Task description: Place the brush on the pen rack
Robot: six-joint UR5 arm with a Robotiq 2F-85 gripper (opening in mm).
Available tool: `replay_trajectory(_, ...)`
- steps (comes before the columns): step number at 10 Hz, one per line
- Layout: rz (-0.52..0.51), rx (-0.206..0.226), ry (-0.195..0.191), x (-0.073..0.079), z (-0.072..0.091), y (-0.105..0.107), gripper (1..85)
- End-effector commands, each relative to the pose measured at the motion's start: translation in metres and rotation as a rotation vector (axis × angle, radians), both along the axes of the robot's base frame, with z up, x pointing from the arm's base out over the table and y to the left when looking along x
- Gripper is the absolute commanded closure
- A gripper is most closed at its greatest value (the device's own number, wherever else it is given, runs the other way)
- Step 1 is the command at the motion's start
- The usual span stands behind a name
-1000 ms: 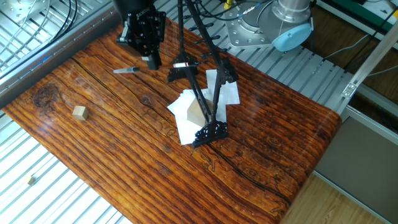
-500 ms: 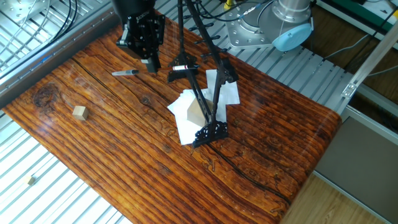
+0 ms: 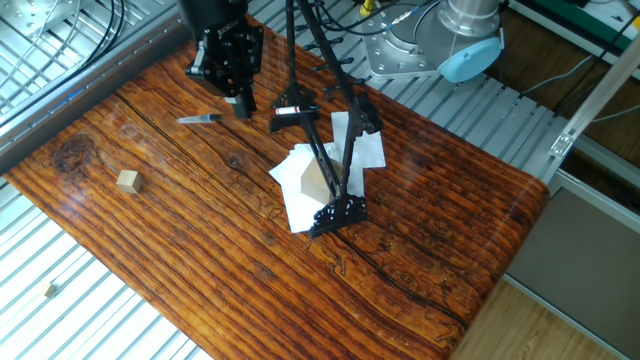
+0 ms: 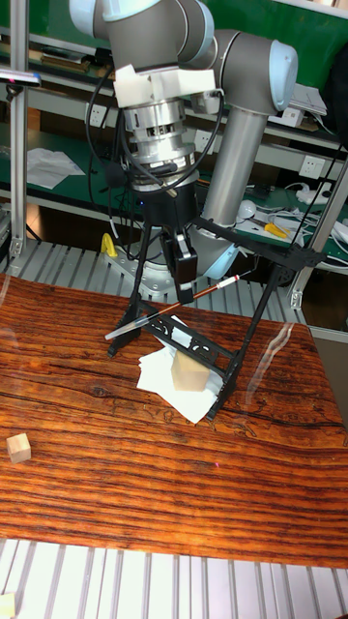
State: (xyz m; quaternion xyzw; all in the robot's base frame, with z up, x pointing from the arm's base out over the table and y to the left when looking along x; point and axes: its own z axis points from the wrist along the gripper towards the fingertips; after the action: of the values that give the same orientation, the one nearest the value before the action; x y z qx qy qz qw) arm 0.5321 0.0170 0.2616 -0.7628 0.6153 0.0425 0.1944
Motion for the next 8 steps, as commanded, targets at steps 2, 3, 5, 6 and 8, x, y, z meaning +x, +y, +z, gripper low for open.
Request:
replay_trajectory(2,-0.021,-0.006,0.004,0.0013,0.0014,-0.0056,79.0)
replay_trajectory(3,-0.019,-0.008,0.005,0.0009,0.0014,-0.0063,74.3)
replay_trajectory(5,-0.018,-0.008,0.011,-0.0009,0.0017,-0.0068,69.0)
replay_trajectory(6,-0.021,-0.007,0.011,-0.0005,0.0018,-0.0068,64.3)
replay_trajectory(8,-0.021,-0.004,0.012,-0.0006,0.0018,-0.0059,55.0)
